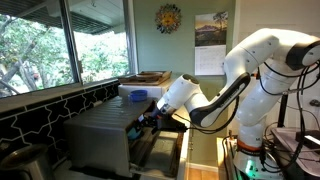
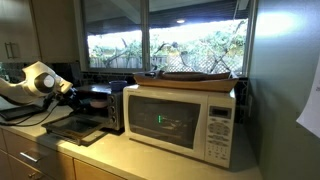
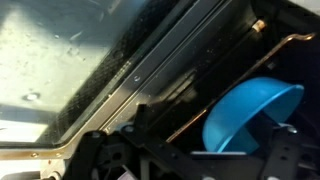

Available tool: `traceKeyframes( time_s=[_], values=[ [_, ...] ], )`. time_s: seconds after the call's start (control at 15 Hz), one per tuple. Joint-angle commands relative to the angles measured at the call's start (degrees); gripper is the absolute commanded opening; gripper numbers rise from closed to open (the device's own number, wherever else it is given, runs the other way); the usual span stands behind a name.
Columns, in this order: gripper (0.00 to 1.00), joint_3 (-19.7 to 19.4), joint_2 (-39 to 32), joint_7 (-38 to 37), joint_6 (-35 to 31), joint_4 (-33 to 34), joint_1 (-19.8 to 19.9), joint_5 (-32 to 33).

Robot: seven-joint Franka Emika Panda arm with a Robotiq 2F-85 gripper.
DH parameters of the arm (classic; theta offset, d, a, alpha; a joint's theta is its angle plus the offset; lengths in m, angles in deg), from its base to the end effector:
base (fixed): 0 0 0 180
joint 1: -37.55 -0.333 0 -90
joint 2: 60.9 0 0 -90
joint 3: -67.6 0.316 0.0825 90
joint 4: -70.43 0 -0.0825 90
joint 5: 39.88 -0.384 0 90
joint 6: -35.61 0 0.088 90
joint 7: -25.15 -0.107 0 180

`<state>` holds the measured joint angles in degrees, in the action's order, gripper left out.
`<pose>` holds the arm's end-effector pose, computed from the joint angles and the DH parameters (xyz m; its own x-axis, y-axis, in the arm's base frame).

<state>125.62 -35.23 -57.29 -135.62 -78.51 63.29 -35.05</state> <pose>0.3891 0.2614 0.4068 0.5658 -0.6655 0.4868 -0.4806 -0.7459 -0.4612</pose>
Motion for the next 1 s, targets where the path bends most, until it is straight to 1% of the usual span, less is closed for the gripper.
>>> traceKeyframes(
  time_s=[0.0,0.33,0.47,0.53,0.67,0.73,0.93],
  values=[
    [1.00,1.11,1.81,0.98,-3.01,0.05,1.76,1.87],
    [1.00,3.02,4.48,1.55,-7.09,-0.16,4.07,3.07],
    [1.00,3.69,4.78,2.35,-7.28,-0.23,4.66,3.46],
    [1.00,3.19,4.63,3.22,-7.08,-0.34,4.11,3.64],
    [1.00,0.39,3.76,6.83,-6.68,-0.71,1.32,4.19],
    [1.00,-0.93,4.36,10.96,-5.85,-1.03,-0.26,1.93],
    [1.00,-6.43,5.59,18.66,-4.67,-1.75,-5.59,1.33]
  ],
)
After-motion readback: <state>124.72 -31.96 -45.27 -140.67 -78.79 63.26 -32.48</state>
